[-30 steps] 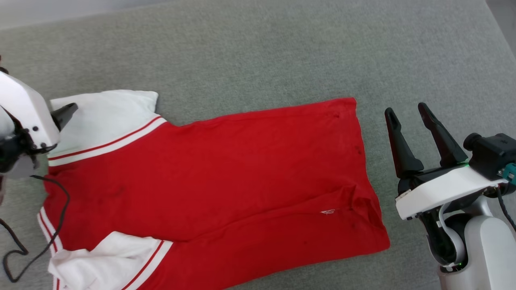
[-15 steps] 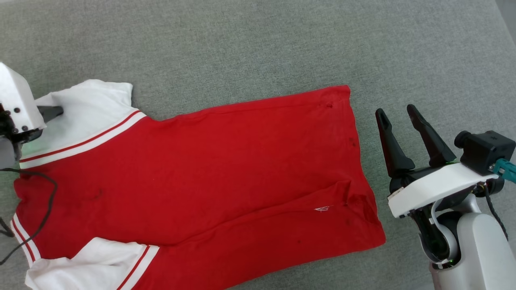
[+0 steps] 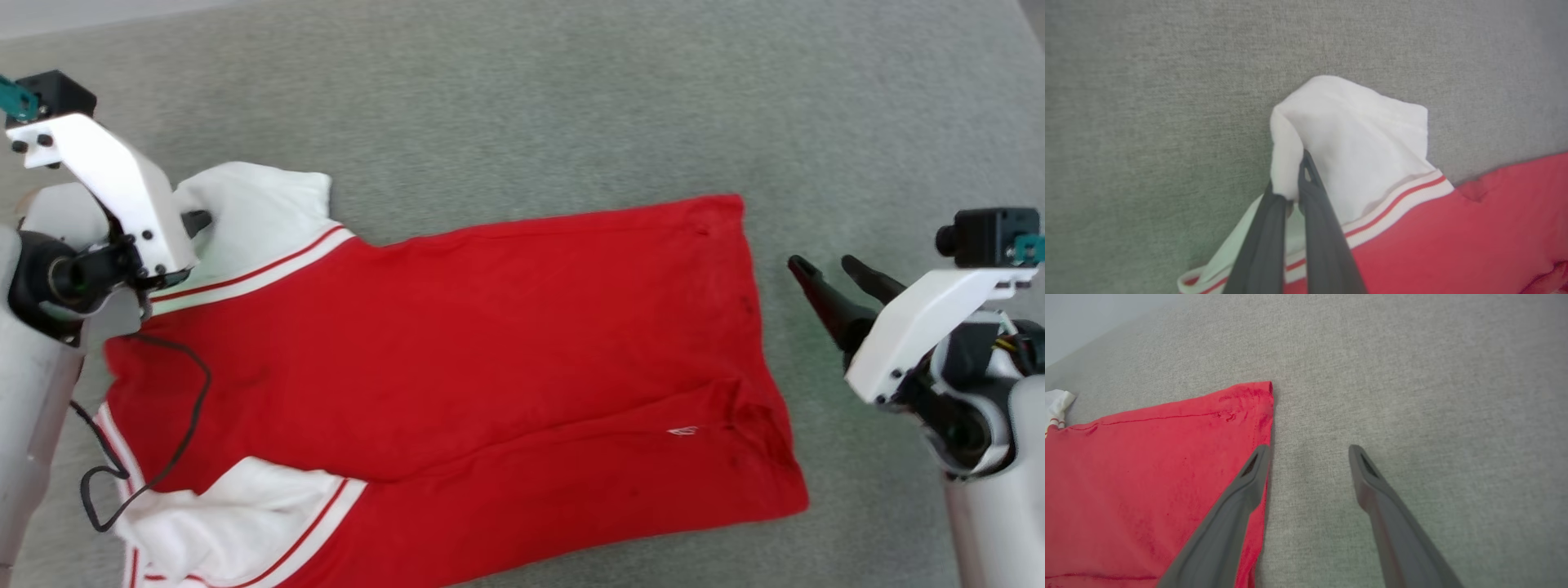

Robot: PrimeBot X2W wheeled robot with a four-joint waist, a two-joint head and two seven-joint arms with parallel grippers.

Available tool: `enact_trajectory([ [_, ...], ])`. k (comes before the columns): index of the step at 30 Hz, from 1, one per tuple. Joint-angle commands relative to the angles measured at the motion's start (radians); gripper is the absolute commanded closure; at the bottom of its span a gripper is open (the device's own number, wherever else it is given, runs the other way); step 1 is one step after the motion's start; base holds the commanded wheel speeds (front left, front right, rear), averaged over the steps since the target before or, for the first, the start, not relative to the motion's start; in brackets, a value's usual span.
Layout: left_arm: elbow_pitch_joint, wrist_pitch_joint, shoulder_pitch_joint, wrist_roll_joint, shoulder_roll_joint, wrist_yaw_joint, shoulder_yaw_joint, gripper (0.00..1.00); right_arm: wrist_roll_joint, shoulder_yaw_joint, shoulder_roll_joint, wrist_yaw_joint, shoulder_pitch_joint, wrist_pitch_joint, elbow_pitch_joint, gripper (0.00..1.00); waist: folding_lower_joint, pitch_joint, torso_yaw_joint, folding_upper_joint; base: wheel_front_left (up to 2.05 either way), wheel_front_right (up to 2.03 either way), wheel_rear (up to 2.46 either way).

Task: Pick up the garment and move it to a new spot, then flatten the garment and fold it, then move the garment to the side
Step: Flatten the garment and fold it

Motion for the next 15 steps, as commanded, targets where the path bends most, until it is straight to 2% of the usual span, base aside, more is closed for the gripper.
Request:
enact_trajectory([
  [1, -0.002, -0.015, -0.018, 0.004, -0.007, -0.010, -0.002, 1.00, 0.014, -0.015, -0.012, 0.000, -0.031, 0.053, 0.019, 0.00, -0.0001, -0.021, 0.039, 0.0000, 0.00, 0.00, 0.00],
  [6, -0.032, -0.048, -0.045, 0.014, -0.053, -0.038, -0.018, 1.00, 0.023, -0.059, -0.040, 0.000, -0.101, 0.204, 0.062, 0.00, -0.0001, -0.016, 0.117, 0.0000, 0.00, 0.00, 0.00],
  [15, -0.104, -0.115, -0.079, 0.051, -0.088, -0.095, -0.051, 1.00, -0.027, -0.094, -0.066, 0.000, -0.207, 0.336, 0.153, 0.00, -0.0001, 0.021, 0.230, 0.0000, 0.00, 0.00, 0.00],
])
